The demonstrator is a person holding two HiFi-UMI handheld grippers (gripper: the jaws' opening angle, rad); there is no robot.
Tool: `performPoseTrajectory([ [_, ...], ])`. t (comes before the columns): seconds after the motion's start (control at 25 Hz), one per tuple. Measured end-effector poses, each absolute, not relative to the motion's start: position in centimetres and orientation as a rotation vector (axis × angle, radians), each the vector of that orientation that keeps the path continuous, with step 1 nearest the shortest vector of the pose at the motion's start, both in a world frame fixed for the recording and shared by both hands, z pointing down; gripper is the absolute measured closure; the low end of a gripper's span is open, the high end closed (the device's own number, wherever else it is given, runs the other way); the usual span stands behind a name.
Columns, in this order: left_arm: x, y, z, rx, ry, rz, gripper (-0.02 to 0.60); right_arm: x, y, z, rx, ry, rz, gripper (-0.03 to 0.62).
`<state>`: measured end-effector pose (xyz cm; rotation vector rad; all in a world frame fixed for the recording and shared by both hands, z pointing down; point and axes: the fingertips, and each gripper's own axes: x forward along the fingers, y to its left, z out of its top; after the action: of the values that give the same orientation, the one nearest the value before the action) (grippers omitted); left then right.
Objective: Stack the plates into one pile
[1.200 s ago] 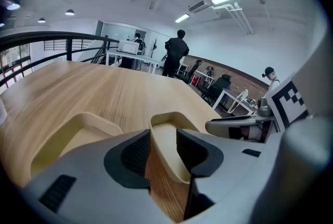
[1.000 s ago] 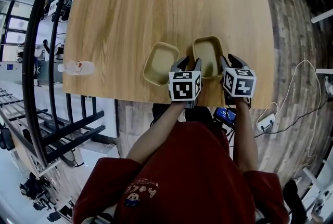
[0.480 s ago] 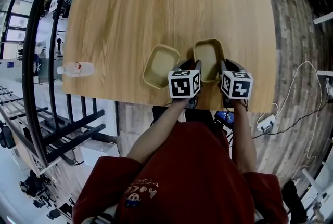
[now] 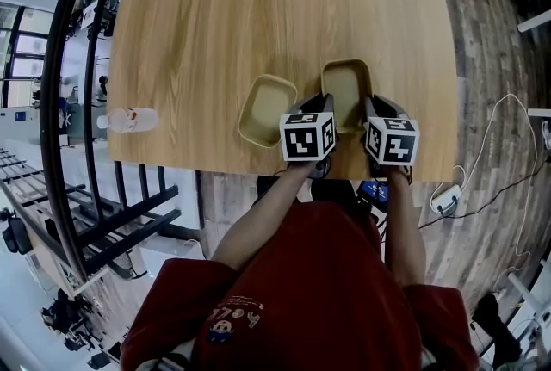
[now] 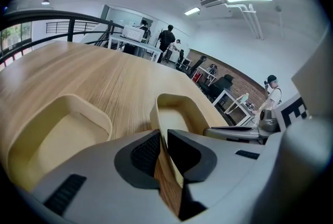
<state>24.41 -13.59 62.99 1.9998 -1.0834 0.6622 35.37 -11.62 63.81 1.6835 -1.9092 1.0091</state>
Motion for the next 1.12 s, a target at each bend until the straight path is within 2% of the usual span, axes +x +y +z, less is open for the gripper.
performPoseTrajectory([
  [0.52,22.6,-15.4,56.1,2.242,-0.988,0.618,0.535,32.8,-11.9,57.5,1.93,-1.89,0.942,0.565],
  [1.12,10.6,-19.3,54.4,2.284,-0.979,0.663,0.546,19.7,-13.6,55.6,1.972,-1.854,1.031,0.556],
])
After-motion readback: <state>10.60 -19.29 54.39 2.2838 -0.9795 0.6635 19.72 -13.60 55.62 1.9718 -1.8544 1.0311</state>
